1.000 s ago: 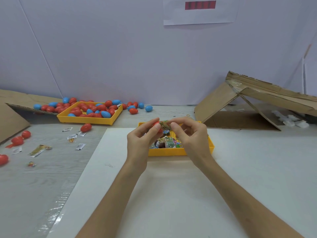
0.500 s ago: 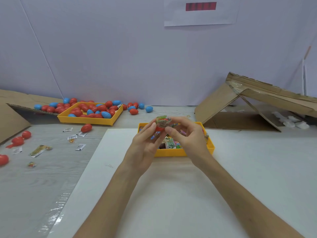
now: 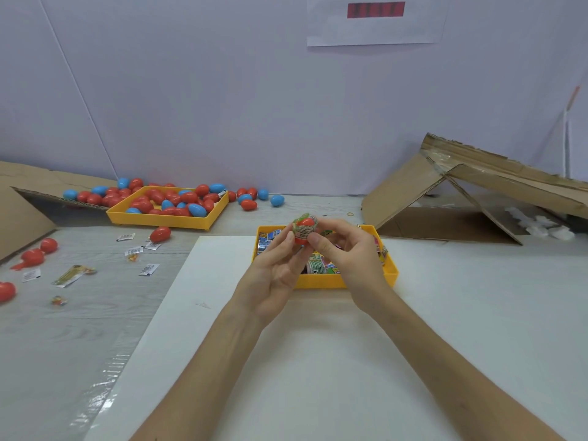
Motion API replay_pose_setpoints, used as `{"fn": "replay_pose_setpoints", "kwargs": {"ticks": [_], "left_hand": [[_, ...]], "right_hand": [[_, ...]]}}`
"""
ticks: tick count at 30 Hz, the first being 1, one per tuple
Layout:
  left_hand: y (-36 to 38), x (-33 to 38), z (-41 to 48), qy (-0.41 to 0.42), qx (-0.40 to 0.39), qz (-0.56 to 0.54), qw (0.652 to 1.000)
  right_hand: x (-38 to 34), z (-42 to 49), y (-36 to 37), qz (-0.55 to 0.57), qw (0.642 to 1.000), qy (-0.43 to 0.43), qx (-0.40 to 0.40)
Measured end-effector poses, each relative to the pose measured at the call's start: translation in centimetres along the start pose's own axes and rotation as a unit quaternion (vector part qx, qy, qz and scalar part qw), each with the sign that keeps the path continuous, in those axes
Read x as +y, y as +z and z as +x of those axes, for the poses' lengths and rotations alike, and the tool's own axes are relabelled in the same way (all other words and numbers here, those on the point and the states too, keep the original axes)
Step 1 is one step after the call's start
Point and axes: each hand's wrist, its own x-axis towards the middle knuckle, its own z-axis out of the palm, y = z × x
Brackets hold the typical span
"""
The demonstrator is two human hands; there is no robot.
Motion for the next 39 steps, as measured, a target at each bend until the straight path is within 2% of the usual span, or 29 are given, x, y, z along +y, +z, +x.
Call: {"fn": "replay_pose_setpoints", "kwargs": {"ticks": [23, 30, 39], "left_hand": [[0.2, 0.0, -0.1, 0.003, 0.008, -0.002, 1.000], [0.1, 0.4, -0.2, 0.004, -0.036, 0.019, 0.999], [0.2, 0.6, -0.5, -0.010, -0.077, 0.021, 0.997]], "right_hand": [[-0.1, 0.1, -0.2, -0.030, 0.999, -0.012, -0.002], [-1.4, 0.2, -1.0, -0.075, 0.993, -0.076, -0.051], [-0.9, 0.4, -1.1, -0.137, 0.981, -0.129, -0.053]]}}
